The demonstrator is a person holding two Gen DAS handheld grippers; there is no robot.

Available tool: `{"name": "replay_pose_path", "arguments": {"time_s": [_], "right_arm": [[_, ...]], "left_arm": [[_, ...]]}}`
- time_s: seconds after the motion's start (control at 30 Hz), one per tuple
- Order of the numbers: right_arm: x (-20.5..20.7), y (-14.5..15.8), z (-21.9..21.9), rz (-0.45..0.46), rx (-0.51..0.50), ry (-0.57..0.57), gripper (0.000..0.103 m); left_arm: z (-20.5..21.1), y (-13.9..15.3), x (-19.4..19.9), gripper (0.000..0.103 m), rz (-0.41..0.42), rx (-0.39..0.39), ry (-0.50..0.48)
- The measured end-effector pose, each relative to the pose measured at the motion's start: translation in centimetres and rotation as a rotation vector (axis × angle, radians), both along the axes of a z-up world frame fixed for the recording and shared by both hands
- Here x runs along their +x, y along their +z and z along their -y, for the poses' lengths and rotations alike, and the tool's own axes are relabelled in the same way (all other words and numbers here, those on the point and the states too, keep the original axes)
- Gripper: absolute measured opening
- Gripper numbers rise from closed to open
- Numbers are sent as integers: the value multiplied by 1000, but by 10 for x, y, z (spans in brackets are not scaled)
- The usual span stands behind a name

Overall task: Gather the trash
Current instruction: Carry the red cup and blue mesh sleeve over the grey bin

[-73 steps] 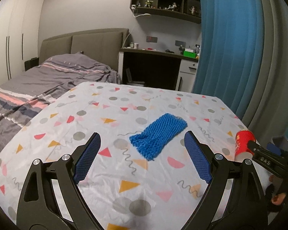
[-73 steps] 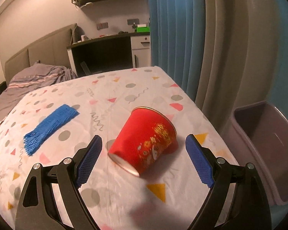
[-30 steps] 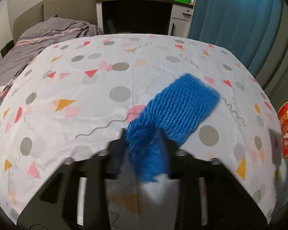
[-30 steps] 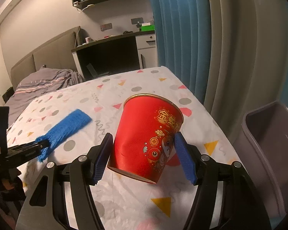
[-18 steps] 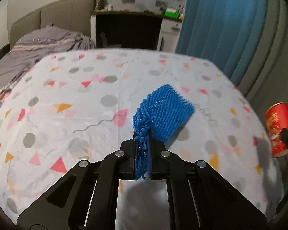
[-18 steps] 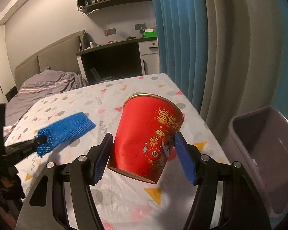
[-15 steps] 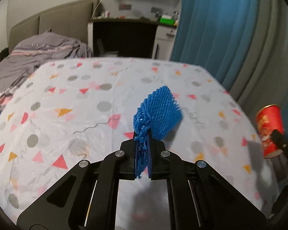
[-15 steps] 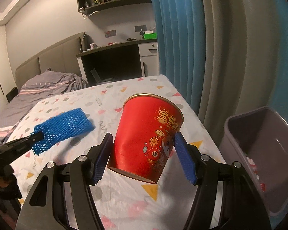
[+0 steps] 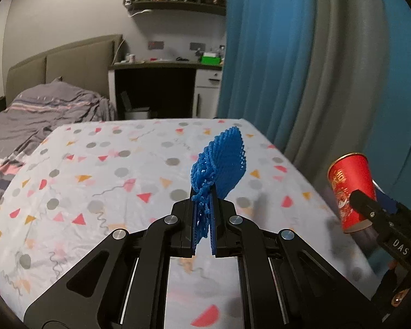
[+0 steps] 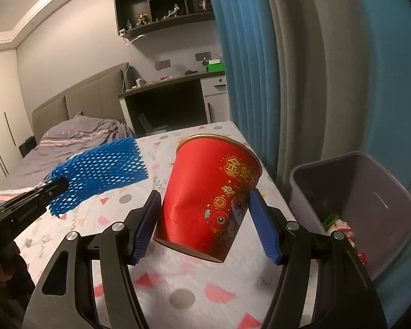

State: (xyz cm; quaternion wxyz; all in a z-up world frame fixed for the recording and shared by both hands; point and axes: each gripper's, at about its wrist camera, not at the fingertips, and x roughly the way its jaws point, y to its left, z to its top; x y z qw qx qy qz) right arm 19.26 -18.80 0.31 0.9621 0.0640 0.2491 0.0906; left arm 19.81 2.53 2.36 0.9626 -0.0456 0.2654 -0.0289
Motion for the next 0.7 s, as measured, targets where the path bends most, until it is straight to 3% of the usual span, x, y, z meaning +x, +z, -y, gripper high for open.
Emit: {"name": "replay_pose_path", "arguments": {"time_s": [0.7], "right_arm": [[-46,13,76,80,34,-143,64]], "left_arm": [[104,17,-26,6,51,2,-186]]}}
